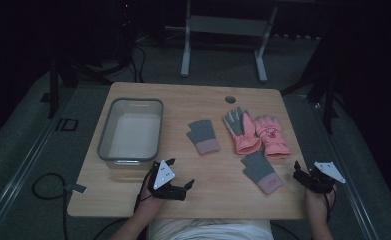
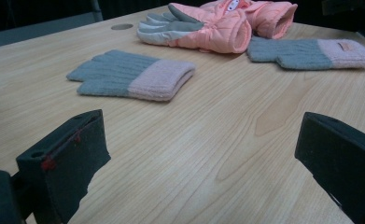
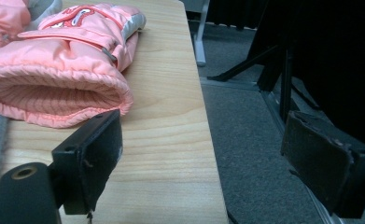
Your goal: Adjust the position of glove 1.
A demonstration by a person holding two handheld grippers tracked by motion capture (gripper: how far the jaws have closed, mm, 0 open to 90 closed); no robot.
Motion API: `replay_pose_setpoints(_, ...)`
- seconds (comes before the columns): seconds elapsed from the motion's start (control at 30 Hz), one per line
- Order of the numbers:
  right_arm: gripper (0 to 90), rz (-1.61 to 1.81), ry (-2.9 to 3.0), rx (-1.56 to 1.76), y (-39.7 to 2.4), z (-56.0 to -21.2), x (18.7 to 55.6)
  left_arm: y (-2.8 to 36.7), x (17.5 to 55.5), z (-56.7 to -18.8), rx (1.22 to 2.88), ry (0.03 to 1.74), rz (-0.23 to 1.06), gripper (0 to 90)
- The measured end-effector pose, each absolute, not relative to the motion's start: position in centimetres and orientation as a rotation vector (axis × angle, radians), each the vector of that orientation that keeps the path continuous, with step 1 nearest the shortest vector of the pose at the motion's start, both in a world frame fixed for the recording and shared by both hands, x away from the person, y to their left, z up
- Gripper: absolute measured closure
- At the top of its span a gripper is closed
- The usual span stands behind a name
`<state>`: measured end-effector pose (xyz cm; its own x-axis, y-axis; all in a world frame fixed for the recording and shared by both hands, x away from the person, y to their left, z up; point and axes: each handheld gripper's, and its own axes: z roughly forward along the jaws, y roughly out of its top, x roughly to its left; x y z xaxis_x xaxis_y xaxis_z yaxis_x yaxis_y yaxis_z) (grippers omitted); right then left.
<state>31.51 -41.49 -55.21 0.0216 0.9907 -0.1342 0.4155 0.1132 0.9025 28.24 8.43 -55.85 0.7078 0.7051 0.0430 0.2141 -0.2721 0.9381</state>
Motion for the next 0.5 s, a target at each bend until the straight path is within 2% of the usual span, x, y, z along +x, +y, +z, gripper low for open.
replay_pose_setpoints(0.5,12.0,0.849,1.608,1.439,-41.3,-53.6,31.6,8.5,28.3,-55.8,1.822,0.721,0.560,2.0)
